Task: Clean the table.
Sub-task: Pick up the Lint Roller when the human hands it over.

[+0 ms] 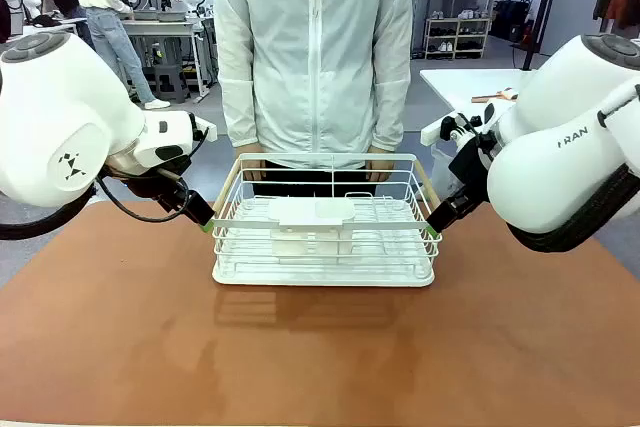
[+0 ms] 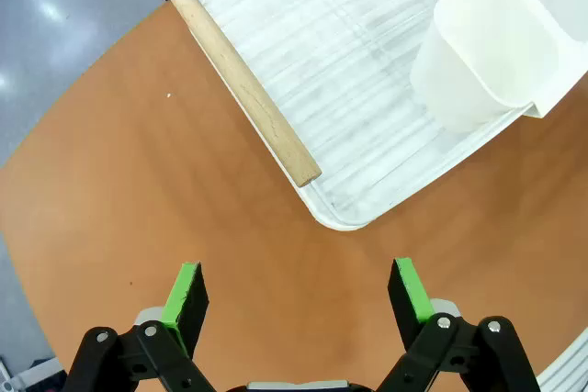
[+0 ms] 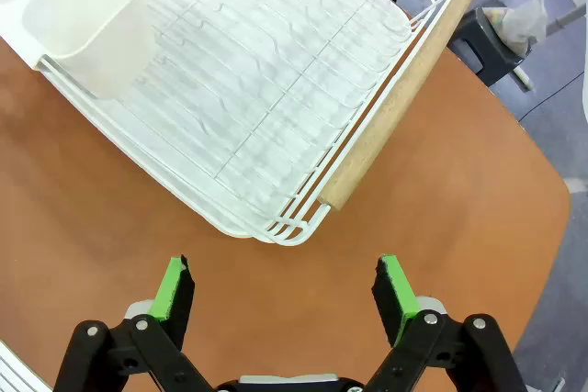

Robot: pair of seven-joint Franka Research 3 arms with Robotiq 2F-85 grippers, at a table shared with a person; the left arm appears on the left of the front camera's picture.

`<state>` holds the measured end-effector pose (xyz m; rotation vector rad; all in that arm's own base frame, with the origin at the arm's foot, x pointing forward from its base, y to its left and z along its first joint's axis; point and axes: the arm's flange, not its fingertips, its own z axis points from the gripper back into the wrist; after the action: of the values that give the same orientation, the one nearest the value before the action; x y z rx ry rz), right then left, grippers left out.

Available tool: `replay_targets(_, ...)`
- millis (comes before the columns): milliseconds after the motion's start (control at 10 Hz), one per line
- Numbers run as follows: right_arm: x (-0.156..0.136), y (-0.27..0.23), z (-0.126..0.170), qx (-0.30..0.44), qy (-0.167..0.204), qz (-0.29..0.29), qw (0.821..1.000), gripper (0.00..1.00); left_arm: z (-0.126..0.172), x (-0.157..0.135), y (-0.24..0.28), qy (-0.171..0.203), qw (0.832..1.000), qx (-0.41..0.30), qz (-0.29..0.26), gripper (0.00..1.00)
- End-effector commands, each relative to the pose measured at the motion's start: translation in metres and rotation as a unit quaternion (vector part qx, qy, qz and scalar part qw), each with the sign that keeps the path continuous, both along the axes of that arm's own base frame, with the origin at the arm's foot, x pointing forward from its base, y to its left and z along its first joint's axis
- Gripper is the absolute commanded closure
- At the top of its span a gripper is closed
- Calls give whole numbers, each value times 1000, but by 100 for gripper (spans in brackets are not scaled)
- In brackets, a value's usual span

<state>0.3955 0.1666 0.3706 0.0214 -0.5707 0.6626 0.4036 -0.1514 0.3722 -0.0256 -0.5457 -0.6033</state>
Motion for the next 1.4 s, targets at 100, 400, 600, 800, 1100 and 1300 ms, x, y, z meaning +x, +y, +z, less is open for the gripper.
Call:
replay_targets(100, 0, 0, 0, 0, 0, 0, 1000, 0, 0, 0, 0, 0, 1000, 0, 0, 0)
replay_targets(400, 0, 0, 0, 0, 0, 0, 1000, 0, 0, 0, 0, 0, 1000, 0, 0, 0)
replay_targets(600, 0, 0, 0, 0, 0, 0, 1000, 0, 0, 0, 0, 0, 1000, 0, 0, 0)
replay_targets(800, 0, 0, 0, 0, 0, 0, 1000, 0, 0, 0, 0, 0, 1000, 0, 0, 0)
replay_targets(1100, 0, 0, 0, -1, 0, 0, 1000, 0, 0, 0, -1, 0, 1000, 0, -1, 0)
replay_targets(1300, 14, -24, 53, 75, 21, -20, 997, 0, 64, 17, 35, 2, 996, -86, -3, 0)
